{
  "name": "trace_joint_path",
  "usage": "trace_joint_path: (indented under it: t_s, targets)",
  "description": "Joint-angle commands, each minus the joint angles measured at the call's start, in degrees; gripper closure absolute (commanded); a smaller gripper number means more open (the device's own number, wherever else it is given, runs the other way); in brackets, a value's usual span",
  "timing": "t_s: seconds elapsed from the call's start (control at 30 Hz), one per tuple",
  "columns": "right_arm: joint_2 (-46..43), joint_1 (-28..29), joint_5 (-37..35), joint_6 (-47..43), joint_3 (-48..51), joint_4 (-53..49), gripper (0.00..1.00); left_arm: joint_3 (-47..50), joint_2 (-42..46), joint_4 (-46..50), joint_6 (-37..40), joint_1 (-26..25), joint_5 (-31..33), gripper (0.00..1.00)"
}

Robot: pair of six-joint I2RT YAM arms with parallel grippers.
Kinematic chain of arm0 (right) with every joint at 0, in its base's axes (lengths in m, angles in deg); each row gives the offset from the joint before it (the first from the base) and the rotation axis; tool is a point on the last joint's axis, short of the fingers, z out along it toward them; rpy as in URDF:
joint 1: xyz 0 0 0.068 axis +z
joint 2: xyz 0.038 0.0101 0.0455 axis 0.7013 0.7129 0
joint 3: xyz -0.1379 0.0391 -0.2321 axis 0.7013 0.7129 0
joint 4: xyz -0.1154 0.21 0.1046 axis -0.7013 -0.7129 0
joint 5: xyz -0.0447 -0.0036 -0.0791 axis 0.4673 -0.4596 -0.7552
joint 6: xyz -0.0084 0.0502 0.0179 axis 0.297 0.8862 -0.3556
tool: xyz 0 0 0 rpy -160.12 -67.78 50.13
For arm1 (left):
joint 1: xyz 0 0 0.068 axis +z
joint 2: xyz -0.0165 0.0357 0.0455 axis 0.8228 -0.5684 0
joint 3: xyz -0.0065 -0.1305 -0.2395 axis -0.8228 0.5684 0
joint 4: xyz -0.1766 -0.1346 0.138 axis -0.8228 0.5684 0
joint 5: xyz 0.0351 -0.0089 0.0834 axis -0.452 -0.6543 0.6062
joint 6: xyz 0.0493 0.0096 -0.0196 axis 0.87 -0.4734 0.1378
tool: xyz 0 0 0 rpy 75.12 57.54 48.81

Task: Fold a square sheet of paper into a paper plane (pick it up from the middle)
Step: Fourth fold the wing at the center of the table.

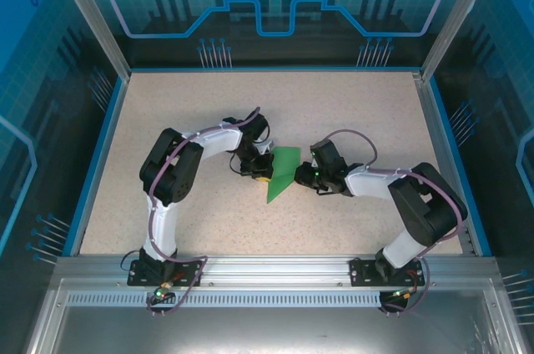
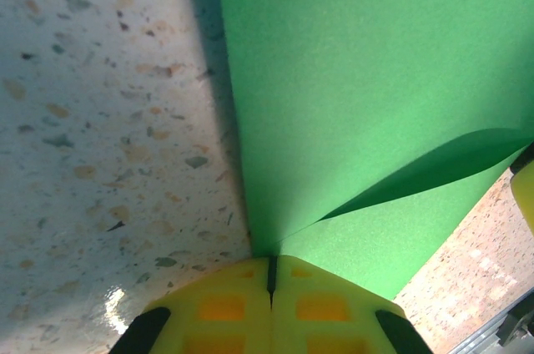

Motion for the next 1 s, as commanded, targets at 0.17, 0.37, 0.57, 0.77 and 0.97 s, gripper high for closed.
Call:
trace_joint_path:
  t_s: [0.17, 0.37, 0.57, 0.77, 0.97]
  targets:
    - [2.97, -1.27, 3.84, 2.13, -0.21, 4.81, 0.78, 2.02, -5.27, -0.05, 1.45, 0.01, 7.23, 0.96]
    - [1.89, -1.28, 5.24, 3.13, 0.52, 6.99, 0.78, 2.07, -5.28, -0.23, 1.36, 0.03, 7.17, 0.96]
    - [1.15, -1.24, 7.3, 5.42, 1.89, 11.47, 0.78, 2.49, -5.25, -0.87, 1.08, 0.03, 7.03, 0.96]
    - [-0.02, 0.11, 7.59, 6.35, 1.81, 11.96, 0.79, 2.97, -4.57, -1.72, 0.89, 0.05, 6.78, 0.98]
    - [-0.98, 2.19, 6.35, 6.13, 1.16, 10.03, 0.81, 3.0, -4.66, -1.78, 0.79, 0.08, 6.7, 0.98]
